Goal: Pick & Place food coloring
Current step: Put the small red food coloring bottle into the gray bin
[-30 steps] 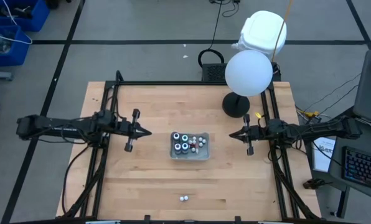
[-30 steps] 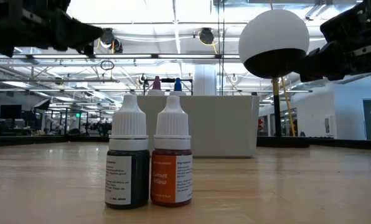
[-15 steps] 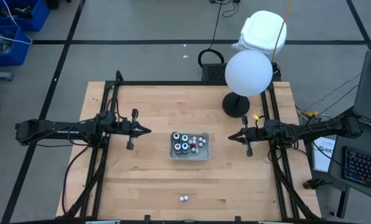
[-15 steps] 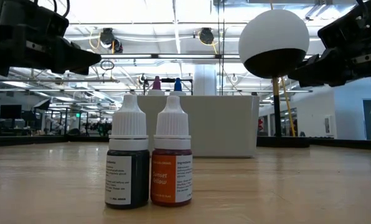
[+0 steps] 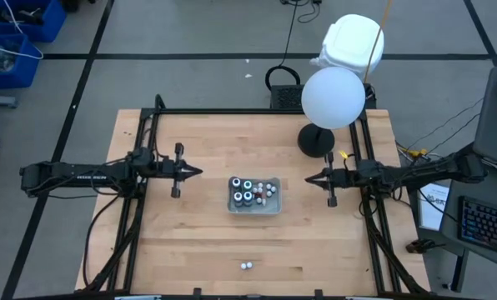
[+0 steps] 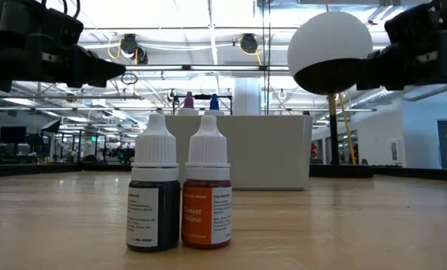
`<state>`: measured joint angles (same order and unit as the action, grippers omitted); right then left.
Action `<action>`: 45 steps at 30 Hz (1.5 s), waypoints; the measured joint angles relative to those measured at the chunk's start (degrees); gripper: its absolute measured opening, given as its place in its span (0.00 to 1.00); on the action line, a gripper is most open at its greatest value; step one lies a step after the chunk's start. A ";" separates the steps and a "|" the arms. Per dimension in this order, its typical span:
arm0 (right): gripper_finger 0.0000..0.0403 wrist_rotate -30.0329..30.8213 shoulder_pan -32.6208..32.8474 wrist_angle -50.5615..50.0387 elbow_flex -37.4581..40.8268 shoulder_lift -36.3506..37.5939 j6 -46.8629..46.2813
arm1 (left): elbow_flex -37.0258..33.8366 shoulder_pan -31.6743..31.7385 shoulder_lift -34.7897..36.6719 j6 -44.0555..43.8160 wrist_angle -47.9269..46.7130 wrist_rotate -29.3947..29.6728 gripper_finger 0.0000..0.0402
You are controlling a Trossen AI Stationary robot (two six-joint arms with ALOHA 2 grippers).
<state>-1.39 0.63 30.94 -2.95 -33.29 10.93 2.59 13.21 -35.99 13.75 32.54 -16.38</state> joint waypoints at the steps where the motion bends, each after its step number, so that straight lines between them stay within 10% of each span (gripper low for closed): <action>1: 0.00 1.28 0.31 2.45 -0.38 -0.96 0.19 | 0.00 0.00 0.00 0.14 0.82 0.88 0.01; 9: 0.00 6.03 8.37 1.51 -11.78 -14.50 3.34 | 0.00 0.00 0.02 -2.06 2.37 8.15 0.08; 19: 0.00 19.22 19.65 -26.01 -41.02 -40.04 -7.77 | 0.00 -0.11 0.02 -6.92 2.05 11.51 0.09; 32: 0.00 19.46 27.43 -44.54 -75.88 -68.44 -17.55 | 0.04 -2.27 0.00 -14.47 -1.19 11.47 0.09; 45: 0.22 16.61 30.31 -44.51 -84.86 -78.96 -28.89 | 0.07 -3.28 0.00 -13.60 -0.07 12.47 0.09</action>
<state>15.22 30.94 -13.57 -87.81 -112.25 -17.95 2.66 9.93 -35.99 0.14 32.47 -3.91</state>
